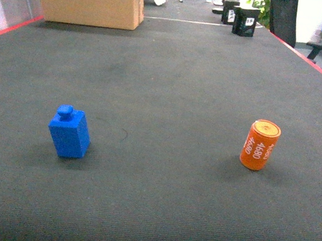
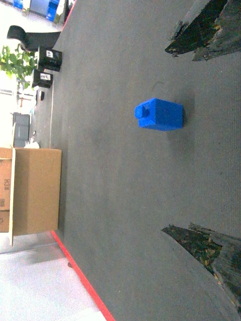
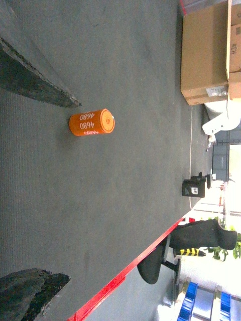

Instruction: Sort blue parts and orange caps into right shelf containers

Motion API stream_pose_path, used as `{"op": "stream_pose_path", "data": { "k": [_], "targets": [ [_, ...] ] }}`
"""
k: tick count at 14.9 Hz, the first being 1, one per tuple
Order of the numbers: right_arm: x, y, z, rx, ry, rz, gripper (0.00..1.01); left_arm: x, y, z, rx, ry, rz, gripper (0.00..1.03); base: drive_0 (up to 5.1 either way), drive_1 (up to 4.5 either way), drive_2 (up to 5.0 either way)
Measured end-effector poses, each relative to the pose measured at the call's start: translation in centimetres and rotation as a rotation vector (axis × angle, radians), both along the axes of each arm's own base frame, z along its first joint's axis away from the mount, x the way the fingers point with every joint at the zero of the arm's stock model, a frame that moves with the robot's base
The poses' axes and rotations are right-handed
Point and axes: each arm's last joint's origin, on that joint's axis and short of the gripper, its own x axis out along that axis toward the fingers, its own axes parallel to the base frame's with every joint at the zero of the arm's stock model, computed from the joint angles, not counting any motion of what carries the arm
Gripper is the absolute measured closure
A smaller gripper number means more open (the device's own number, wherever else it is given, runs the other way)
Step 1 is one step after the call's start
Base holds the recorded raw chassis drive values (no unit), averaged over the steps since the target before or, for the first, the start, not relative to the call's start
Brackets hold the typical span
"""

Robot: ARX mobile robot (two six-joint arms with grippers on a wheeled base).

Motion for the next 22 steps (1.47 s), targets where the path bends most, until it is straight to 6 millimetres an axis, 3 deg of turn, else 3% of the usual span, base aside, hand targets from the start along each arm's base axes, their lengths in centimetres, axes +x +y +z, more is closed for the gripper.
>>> {"op": "stream_pose_path", "data": {
  "k": [19,21,22],
  "targets": [
    [0.0,0.0,-0.1,0.000,0.007,-0.007,0.03,0.0,0.0,-0.1,0.000,0.007,0.008,0.05,0.0,0.00,0.0],
    [1.1,1.0,-0.5,-0.028,0.119,-0.143,0.03,1.2,-1.0,-0.1,0.023,0.106,0.197,0.05,0.0,0.00,0.0],
    [2.9,1.2,0.3,-0.018,0.092,-0.168,0.03,2.8,-0.9,0.5,0.028,0.090,0.316,0.05,0.0,0.00,0.0]
  ]
}}
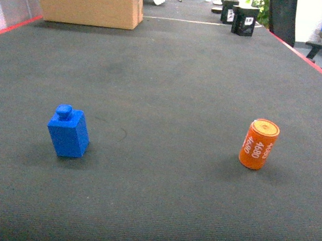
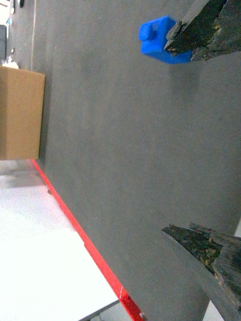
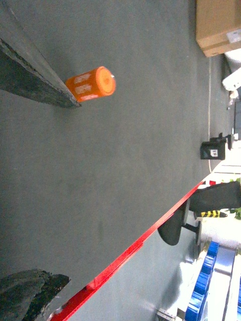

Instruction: Sort blue parts and orange caps into right shelf containers

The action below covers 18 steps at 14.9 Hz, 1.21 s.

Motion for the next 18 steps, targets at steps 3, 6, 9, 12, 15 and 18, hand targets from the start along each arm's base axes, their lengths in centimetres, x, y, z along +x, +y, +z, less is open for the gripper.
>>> {"op": "stream_pose_path", "data": {
  "k": [3,6,9,12,15,18],
  "targets": [
    [7.2,1.2,3.1,0.070,-0.088,0.071,0.03,7.6,-1.5,3.3,-0.038,-0.101,-0.098,0.05,0.0,0.00,0.0],
    [14.7,3.8,0.6,0.099,0.076,0.127,0.03,14.6,-3.8,0.8,-0.058,0.038,-0.179,0.05,0.0,0.00,0.0],
    [18.6,5.9,-0.9,0.147,0.133,0.182,0.03,18.4,-6.0,-1.0,-0.076,0.098,-0.228,0.05,0.0,0.00,0.0],
    [20.8,7.2,-2.1,0.168,0.176,0.214,0.03,20.4,-6.9,-2.6,-0.094,0.147,-0.250,0.05,0.0,0.00,0.0],
    [22.3,7.7,-3.3,0.186,0.207,0.223,0.03,21.9,-7.3,-3.7,-0.097,0.172,-0.256,0.05,0.0,0.00,0.0],
    [23.1,8.1,-5.3,0.188,0.272,0.223,0.03,22.4,-7.5,-5.3,-0.094,0.220,-0.261,0.05,0.0,0.00,0.0]
  ]
}}
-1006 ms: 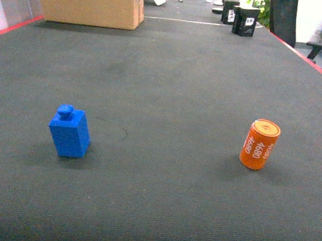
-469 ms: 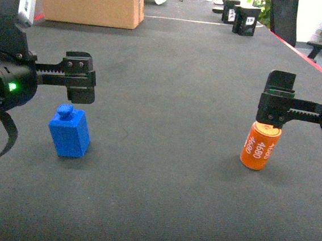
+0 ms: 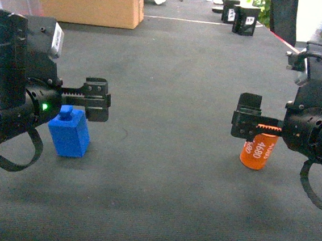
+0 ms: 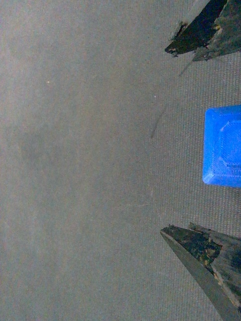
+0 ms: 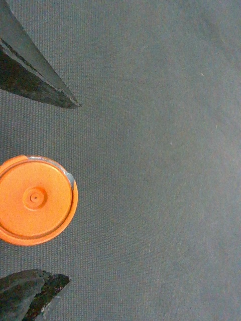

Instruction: Sort blue parts and orange caps into right shelf containers

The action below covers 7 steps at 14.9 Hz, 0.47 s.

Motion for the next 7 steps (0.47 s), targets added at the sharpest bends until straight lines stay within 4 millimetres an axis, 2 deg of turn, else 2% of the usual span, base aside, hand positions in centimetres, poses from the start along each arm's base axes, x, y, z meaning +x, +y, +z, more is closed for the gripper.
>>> {"op": "stream_pose_path", "data": {
  "k": [7],
  "targets": [
    [0.6,0.2,-2.3,-0.008,0.050,0.007,0.03,0.1,-0.1,-2.4,-0.009,0.074,-0.011,0.05,0.0,0.00,0.0]
  ]
}}
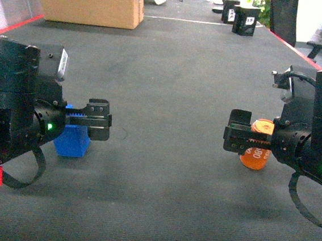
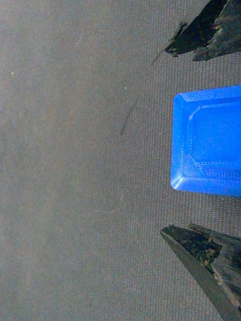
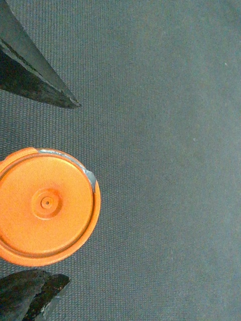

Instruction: Sort blue parts and orange caps into right shelf containers

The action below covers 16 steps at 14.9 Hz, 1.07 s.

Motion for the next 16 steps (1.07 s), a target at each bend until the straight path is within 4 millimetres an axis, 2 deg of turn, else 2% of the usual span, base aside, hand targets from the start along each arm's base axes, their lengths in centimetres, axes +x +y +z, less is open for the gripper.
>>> {"op": "stream_pose_path", "data": {
  "k": [4,10,11,12,13,14,16],
  "targets": [
    [0.1,0.0,-2.0,-0.007,0.052,-0.004,0.03,-0.1,0.0,-1.5,0.007,0.040,0.001,0.05,0.0,0.00,0.0],
    [0.8,0.6,-2.4,-0.048,0.054,-0.038,0.03,0.0,0.0,-3.0,0.019,0.113,0.029,0.05,0.0,0.00,0.0],
    [0.8,1.0,-2.5,-0.083,0.062,-0.031,0.23,0.0,0.0,-3.1,0.016,0.109,0.037,0.16,0.0,0.00,0.0],
    [0.8,1.1,-2.6,-0.099,0.077,-0.028,0.50,0.0,-0.1,-3.0,0.007,0.097,0.035,0.43,0.0,0.00,0.0],
    [0.7,1.0,-2.4,-0.100,0.078,-0.026,0.55,0.0,0.0,-3.0,0.000,0.091,0.034,0.53,0.0,0.00,0.0],
    [0.7,1.0,-2.3,-0.097,0.071,-0.026,0.56,-0.1,0.0,-3.0,-0.007,0.089,0.037,0.59,0.0,0.00,0.0],
    [0.4,0.9,-1.8,-0.094,0.053,-0.031,0.56,-0.5,0.1,-2.8,-0.008,0.085,0.038,0.60,0.0,0.00,0.0]
  ]
}}
